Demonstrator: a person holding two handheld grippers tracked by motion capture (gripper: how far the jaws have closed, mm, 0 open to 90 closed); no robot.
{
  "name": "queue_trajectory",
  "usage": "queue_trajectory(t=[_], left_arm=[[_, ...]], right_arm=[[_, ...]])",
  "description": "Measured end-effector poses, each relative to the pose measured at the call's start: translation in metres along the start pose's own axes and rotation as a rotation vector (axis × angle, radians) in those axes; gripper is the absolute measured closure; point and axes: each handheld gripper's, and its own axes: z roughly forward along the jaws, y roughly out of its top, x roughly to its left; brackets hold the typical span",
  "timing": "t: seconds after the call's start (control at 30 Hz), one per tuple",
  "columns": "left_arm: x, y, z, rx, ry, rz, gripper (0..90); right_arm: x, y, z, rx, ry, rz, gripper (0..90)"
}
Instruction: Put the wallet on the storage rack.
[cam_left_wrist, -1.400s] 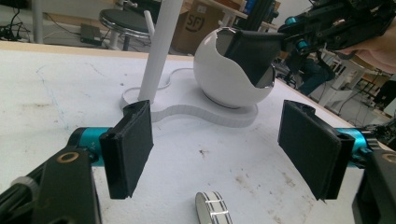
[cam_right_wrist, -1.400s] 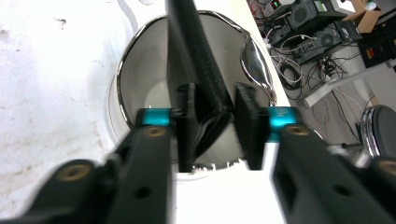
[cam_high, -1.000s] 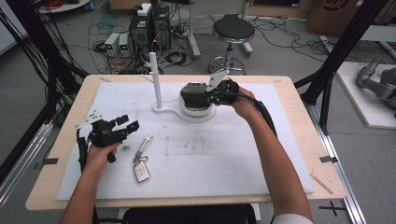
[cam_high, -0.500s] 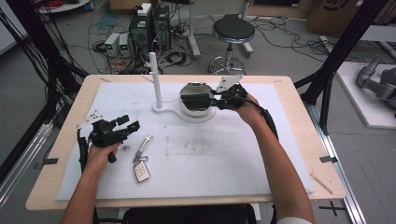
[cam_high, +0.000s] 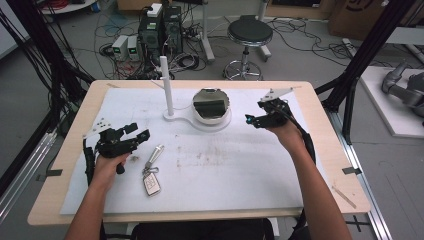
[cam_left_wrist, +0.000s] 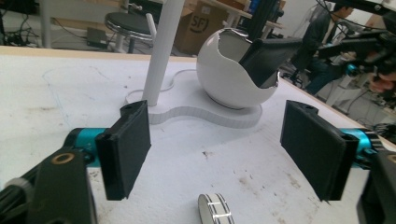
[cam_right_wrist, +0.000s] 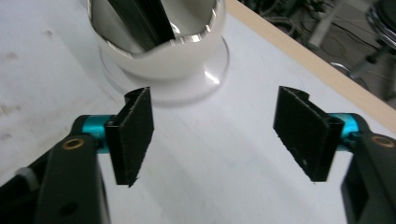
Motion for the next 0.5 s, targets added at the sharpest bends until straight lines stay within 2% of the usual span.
queue_trajectory(t=[0.17,0.3,0.5], left_arm=[[-0.005,0.001,0.001,-0.002,-0.013,0.030,19.3],[-0.008,0.002,0.000,-0.016,0.022,0.064,18.7],[-0.012,-0.003,-0.001,0.007,0.061,0.113,18.7]], right_arm=[[0.005,-0.032,-0.012,0.024,-0.045,0.044,23.8],[0.010,-0.056,-0.022,0.017,-0.058,0.084,21.8],[0.015,-0.083,-0.031,-0.018,-0.086,0.091,21.6]])
